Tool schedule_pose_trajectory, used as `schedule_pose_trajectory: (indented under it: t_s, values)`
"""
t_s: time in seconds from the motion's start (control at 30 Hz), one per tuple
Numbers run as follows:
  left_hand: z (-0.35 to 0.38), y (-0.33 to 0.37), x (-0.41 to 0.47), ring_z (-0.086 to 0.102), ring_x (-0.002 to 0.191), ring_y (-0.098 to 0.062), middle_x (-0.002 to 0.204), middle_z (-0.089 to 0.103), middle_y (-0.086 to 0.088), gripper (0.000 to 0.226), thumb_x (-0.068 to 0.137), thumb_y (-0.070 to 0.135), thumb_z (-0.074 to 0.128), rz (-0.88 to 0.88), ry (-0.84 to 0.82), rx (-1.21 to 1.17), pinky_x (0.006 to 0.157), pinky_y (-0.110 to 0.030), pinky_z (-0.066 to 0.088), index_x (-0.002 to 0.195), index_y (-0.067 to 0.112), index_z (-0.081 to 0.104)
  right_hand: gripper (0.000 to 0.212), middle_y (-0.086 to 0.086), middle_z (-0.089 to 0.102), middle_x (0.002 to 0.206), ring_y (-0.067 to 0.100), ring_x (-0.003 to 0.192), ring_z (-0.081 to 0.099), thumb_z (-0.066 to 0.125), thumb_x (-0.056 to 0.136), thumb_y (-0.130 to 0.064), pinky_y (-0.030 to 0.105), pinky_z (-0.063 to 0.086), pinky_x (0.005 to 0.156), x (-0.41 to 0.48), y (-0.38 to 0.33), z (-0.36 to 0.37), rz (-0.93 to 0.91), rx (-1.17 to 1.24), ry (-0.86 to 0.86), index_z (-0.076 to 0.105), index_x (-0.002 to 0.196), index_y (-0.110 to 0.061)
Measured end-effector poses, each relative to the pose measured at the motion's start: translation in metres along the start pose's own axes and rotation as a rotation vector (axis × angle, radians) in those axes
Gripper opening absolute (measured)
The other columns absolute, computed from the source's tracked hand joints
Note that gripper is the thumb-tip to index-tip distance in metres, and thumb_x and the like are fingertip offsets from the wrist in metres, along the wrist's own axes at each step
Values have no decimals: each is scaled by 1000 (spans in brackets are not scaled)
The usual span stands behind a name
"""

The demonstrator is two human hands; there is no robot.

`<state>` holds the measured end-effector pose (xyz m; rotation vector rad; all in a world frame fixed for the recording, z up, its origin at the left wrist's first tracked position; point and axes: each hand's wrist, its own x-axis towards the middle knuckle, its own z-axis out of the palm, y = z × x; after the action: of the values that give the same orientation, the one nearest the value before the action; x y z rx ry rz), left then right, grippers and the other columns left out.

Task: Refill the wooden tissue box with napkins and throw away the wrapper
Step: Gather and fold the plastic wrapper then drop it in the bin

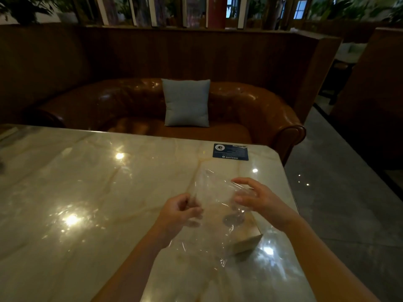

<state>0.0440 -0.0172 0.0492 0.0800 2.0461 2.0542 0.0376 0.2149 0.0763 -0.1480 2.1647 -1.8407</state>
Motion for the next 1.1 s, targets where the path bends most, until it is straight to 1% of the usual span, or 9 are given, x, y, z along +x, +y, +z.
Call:
schedule_pose_trajectory:
  t_s: [0.13, 0.27, 0.4, 0.53, 0.63, 0.7, 0.8, 0.93, 1.1]
  values:
    - [1, -8, 0, 63, 59, -13, 72, 58, -9, 14, 79, -6, 62, -43, 144, -131, 56, -35, 60, 72, 6, 58, 49, 6, 74, 92, 26, 86, 71, 75, 67, -25, 30, 57, 64, 5, 25, 17, 15, 295, 93, 58, 112, -18]
    - [3, -15, 1, 64, 58, -9, 72, 59, -7, 19, 79, -7, 61, -41, 192, -128, 54, -34, 60, 69, 7, 52, 28, 2, 75, 76, 18, 65, 70, 70, 77, -9, 31, 57, 55, 11, 41, 36, 38, 302, 214, 61, 104, -10]
    - [-2, -21, 5, 64, 62, -11, 73, 57, -10, 15, 79, -6, 61, -44, 205, -134, 56, -36, 60, 72, 6, 57, 27, -3, 73, 64, 9, 54, 65, 69, 77, 0, 24, 53, 49, 13, 52, 49, 30, 255, 321, 57, 100, -3]
    - [-6, -26, 10, 63, 65, -13, 77, 58, -11, 10, 78, -3, 63, -82, 186, -132, 55, -35, 60, 76, 5, 57, 29, -3, 70, 58, 7, 52, 63, 71, 75, 2, 20, 52, 48, 14, 60, 57, 2, 221, 452, 58, 99, -7]
    - [-2, -31, 17, 58, 56, -6, 71, 58, -5, 13, 77, -1, 66, -88, 157, -89, 49, -25, 55, 78, 10, 59, 37, -4, 67, 52, 2, 49, 63, 69, 76, 4, 13, 50, 47, 9, 67, 58, -20, 189, 585, 53, 96, -22]
    - [6, -33, 22, 56, 56, -6, 72, 58, -3, 17, 75, 3, 70, -94, 135, -57, 46, -21, 50, 84, 14, 60, 41, -1, 64, 55, 3, 50, 64, 68, 77, 5, 13, 50, 48, 1, 74, 54, 2, 216, 664, 49, 102, -20]
    - [22, -35, 27, 58, 63, -12, 80, 60, -4, 26, 75, 6, 71, -116, 102, -37, 45, -20, 49, 90, 20, 55, 43, 8, 62, 62, 17, 56, 60, 66, 78, 6, 24, 50, 57, -12, 81, 42, 46, 205, 757, 42, 103, -19]
    - [54, -39, 37, 54, 61, -15, 75, 58, -4, 29, 76, 2, 68, -77, 40, 84, 47, -25, 47, 71, 20, 46, 33, 14, 56, 69, 32, 67, 58, 67, 77, 3, 46, 49, 66, -30, 89, 13, 76, 29, 819, 45, 75, -22]
    - [106, -41, 47, 54, 62, -11, 71, 61, 1, 22, 79, 6, 66, -75, -65, 161, 58, -24, 43, 68, 21, 55, 23, -1, 61, 70, 13, 64, 56, 67, 78, -1, 14, 47, 58, -55, 105, -28, 64, -54, 838, 60, 73, -23]
